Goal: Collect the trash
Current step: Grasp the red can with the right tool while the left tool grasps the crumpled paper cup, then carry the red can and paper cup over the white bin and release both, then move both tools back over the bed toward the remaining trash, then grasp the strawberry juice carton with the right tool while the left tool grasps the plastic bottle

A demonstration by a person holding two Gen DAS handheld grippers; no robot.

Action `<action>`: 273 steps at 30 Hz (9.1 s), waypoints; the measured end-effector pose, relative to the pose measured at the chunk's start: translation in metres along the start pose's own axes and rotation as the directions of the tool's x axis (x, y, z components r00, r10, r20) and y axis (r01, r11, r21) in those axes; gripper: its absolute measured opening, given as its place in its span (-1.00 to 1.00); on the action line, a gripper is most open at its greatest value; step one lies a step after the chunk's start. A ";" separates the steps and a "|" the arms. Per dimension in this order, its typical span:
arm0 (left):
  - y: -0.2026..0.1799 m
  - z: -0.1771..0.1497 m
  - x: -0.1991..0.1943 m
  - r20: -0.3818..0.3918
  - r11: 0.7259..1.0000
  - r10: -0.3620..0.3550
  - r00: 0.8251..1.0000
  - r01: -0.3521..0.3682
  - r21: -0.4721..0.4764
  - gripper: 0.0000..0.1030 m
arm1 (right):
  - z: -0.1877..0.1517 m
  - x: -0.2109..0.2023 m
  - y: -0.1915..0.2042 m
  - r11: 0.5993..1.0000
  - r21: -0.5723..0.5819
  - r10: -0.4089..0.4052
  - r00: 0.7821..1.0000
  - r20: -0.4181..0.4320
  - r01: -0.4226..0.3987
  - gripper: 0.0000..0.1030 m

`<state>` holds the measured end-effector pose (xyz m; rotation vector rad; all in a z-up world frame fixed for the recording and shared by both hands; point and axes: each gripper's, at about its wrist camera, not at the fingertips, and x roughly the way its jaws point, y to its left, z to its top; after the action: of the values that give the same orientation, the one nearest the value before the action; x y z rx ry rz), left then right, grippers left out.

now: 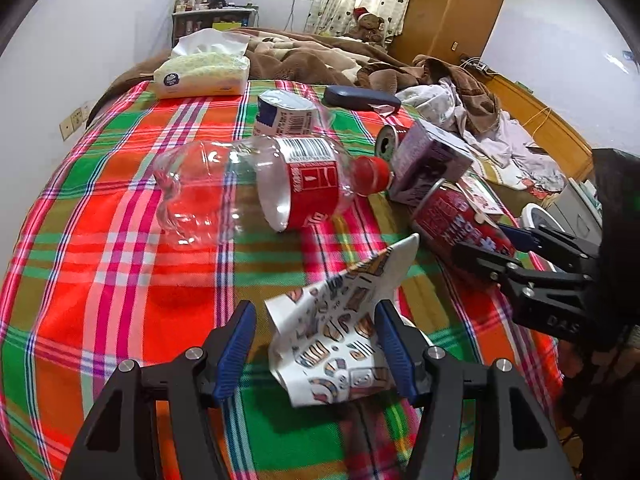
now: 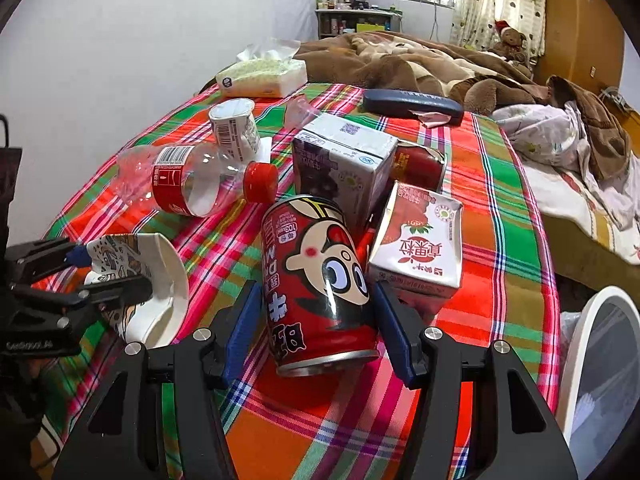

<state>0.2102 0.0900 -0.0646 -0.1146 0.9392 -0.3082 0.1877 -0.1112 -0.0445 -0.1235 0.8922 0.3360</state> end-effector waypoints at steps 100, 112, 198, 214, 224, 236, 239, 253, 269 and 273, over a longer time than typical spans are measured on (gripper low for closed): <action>-0.187 0.003 -0.040 0.109 0.972 -0.159 0.981 0.136 0.193 -0.03 | -0.063 -0.126 -0.099 0.971 0.218 -0.167 0.938 0.302 0.103 0.06; -0.267 0.019 -0.018 0.093 0.939 -0.230 0.969 0.196 0.283 -0.03 | -0.074 -0.145 -0.147 0.938 0.290 -0.275 0.914 0.300 0.187 0.06; -0.123 0.025 -0.044 0.202 0.999 -0.003 0.979 -0.007 0.051 0.16 | -0.027 -0.085 -0.102 0.971 0.218 -0.139 0.969 0.206 0.093 0.41; -0.028 0.041 -0.044 0.189 0.992 0.122 0.974 -0.118 -0.033 0.32 | 0.005 -0.037 -0.074 0.982 0.184 -0.072 0.989 0.132 0.047 0.41; -0.007 0.079 -0.025 0.137 0.976 0.159 0.978 -0.176 0.126 0.37 | 0.015 -0.007 -0.066 0.984 0.165 -0.082 0.995 0.054 0.072 0.41; -0.009 0.093 0.020 -0.033 0.953 0.078 0.996 -0.065 0.297 0.37 | 0.019 0.010 -0.063 0.985 0.152 -0.077 0.997 -0.017 0.078 0.41; -0.015 0.087 0.025 -0.059 0.946 0.079 0.995 -0.056 0.318 0.38 | 0.020 0.012 -0.063 0.986 0.141 -0.086 0.996 -0.023 0.089 0.41; -0.043 0.059 0.015 -0.147 0.909 0.115 0.982 -0.045 0.415 0.43 | 0.013 0.010 -0.071 0.984 0.166 -0.060 0.998 -0.022 0.063 0.41; -0.040 0.048 0.033 -0.231 0.949 0.096 0.968 -0.019 0.315 0.43 | 0.009 0.010 -0.070 0.987 0.142 -0.076 0.997 -0.034 0.080 0.41; -0.039 0.052 0.032 -0.204 0.973 0.064 0.977 -0.016 0.232 0.31 | 0.005 0.013 -0.068 0.986 0.127 -0.102 0.994 -0.049 0.107 0.41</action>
<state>0.2615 0.0414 -0.0504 0.1523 1.1069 -0.3945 0.2225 -0.1711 -0.0537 -0.0574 0.9438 0.1775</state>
